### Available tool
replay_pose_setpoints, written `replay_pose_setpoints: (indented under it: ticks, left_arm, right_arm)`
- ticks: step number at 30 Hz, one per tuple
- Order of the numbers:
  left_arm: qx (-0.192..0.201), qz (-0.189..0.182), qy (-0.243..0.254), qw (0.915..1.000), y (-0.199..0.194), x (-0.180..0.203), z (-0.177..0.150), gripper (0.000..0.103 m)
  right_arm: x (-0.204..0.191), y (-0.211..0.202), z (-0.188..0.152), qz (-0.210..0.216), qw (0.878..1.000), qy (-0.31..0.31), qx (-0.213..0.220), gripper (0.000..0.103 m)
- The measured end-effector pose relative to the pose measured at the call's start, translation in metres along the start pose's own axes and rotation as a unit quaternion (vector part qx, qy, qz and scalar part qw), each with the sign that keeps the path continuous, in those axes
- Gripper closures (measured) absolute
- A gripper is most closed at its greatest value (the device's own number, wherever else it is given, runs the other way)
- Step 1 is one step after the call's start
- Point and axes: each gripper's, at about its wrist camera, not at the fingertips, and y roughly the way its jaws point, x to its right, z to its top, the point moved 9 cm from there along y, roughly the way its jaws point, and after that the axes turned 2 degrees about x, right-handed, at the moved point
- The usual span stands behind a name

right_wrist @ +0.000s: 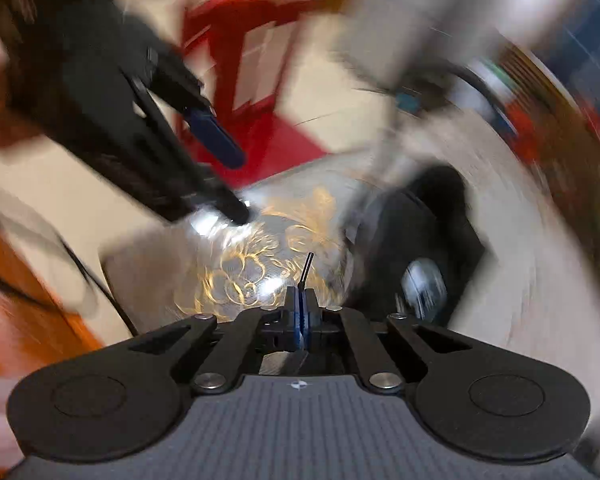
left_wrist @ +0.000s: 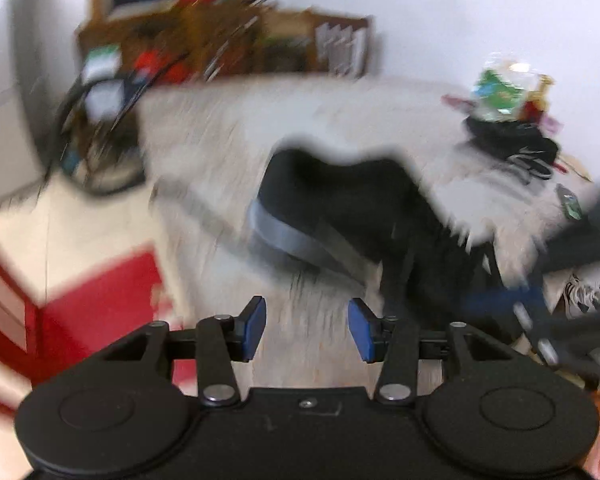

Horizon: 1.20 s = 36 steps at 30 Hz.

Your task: Lace up shoes with both hands

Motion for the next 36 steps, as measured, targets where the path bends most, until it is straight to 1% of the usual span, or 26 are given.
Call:
replay_pose_setpoints:
  ticks: [1,2,4,5,6,7,9,10,11,13,14,16,18,19,20,21,22,24,25,26,27,29,30,31,33,36]
  left_arm:
    - [0.005,-0.001,0.023,0.9997,0.007,0.002,0.016,0.059]
    - [0.008,0.000,0.046,0.9989,0.016,0.004,0.030,0.059]
    - [0.012,0.001,0.092,0.9957,0.034,0.009,0.060,0.059]
    - [0.007,0.001,0.113,0.9935,0.045,0.010,0.070,0.058]
    - [-0.010,-0.002,0.131,0.9914,0.058,0.012,0.074,0.058]
    - [-0.035,-0.003,0.149,0.9883,0.071,0.013,0.074,0.058]
    - [-0.072,-0.007,0.184,0.9804,0.086,0.019,0.068,0.058]
    - [-0.085,-0.009,0.200,0.9760,0.090,0.023,0.065,0.058]
    - [-0.095,-0.012,0.209,0.9733,0.092,0.027,0.062,0.058]
    - [-0.106,-0.017,0.198,0.9743,0.091,0.030,0.058,0.059]
    - [-0.114,-0.017,0.184,0.9762,0.090,0.029,0.056,0.059]
    - [-0.128,-0.015,0.148,0.9806,0.087,0.025,0.050,0.059]
    - [-0.140,-0.010,0.116,0.9834,0.083,0.023,0.044,0.059]
    - [-0.143,-0.005,0.103,0.9842,0.081,0.023,0.042,0.059]
    - [-0.147,-0.001,0.092,0.9848,0.079,0.023,0.040,0.059]
    - [-0.151,0.005,0.081,0.9851,0.077,0.024,0.040,0.059]
    - [-0.155,0.010,0.070,0.9853,0.075,0.025,0.039,0.059]
    - [-0.164,0.020,0.046,0.9851,0.073,0.026,0.038,0.062]
    - [-0.170,0.023,0.027,0.9848,0.072,0.026,0.038,0.063]
    - [-0.177,0.024,0.005,0.9839,0.072,0.027,0.038,0.066]
    - [-0.184,0.025,-0.015,0.9826,0.072,0.028,0.037,0.067]
    - [-0.195,0.035,-0.046,0.9790,0.071,0.031,0.035,0.067]
    - [-0.199,0.043,-0.052,0.9776,0.070,0.034,0.034,0.067]
    - [-0.204,0.051,-0.057,0.9759,0.068,0.037,0.033,0.068]
    - [-0.221,0.059,-0.073,0.9708,0.066,0.047,0.027,0.068]
    - [-0.242,0.059,-0.096,0.9638,0.060,0.068,0.017,0.068]
  right_arm:
    - [0.007,-0.004,-0.011,0.000,0.998,0.065,0.002,0.102]
    - [0.015,-0.007,-0.023,0.001,0.992,0.128,0.003,0.102]
    - [0.022,-0.001,-0.043,-0.008,0.981,0.195,-0.007,0.102]
    - [0.024,0.004,-0.051,-0.022,0.978,0.205,-0.011,0.102]
    - [0.025,0.007,-0.057,-0.032,0.977,0.211,-0.014,0.103]
    - [0.027,0.008,-0.060,-0.032,0.974,0.223,-0.011,0.103]
    - [0.037,0.008,-0.064,-0.054,0.970,0.235,-0.009,0.103]
    - [0.047,0.008,-0.069,-0.082,0.968,0.239,-0.012,0.103]
    - [0.058,0.007,-0.074,-0.112,0.964,0.242,-0.016,0.103]
    - [0.083,0.006,-0.089,-0.171,0.953,0.250,-0.026,0.103]
    - [0.094,0.008,-0.095,-0.180,0.950,0.253,-0.026,0.103]
    - [0.108,0.005,-0.098,-0.158,0.950,0.267,-0.007,0.103]
    - [0.118,-0.004,-0.092,-0.131,0.953,0.271,0.030,0.103]
    - [0.121,-0.013,-0.086,-0.107,0.956,0.268,0.058,0.103]
    - [0.125,-0.020,-0.081,-0.079,0.956,0.272,0.083,0.103]
    - [0.130,-0.026,-0.076,-0.040,0.951,0.286,0.108,0.103]
    - [0.136,-0.032,-0.071,0.003,0.943,0.306,0.131,0.103]
    - [0.150,-0.036,-0.061,0.090,0.920,0.346,0.163,0.103]
    - [0.154,-0.034,-0.055,0.116,0.911,0.355,0.171,0.103]
    - [0.160,-0.027,-0.050,0.138,0.904,0.364,0.176,0.102]
    - [0.163,-0.017,-0.047,0.149,0.902,0.367,0.170,0.102]
    - [0.167,0.007,-0.046,0.145,0.911,0.357,0.150,0.102]
    - [0.169,0.015,-0.045,0.143,0.914,0.352,0.143,0.102]
    - [0.172,0.022,-0.046,0.151,0.913,0.353,0.136,0.102]
    - [0.177,0.032,-0.046,0.182,0.908,0.356,0.130,0.102]
    - [0.183,0.038,-0.045,0.210,0.907,0.346,0.119,0.102]
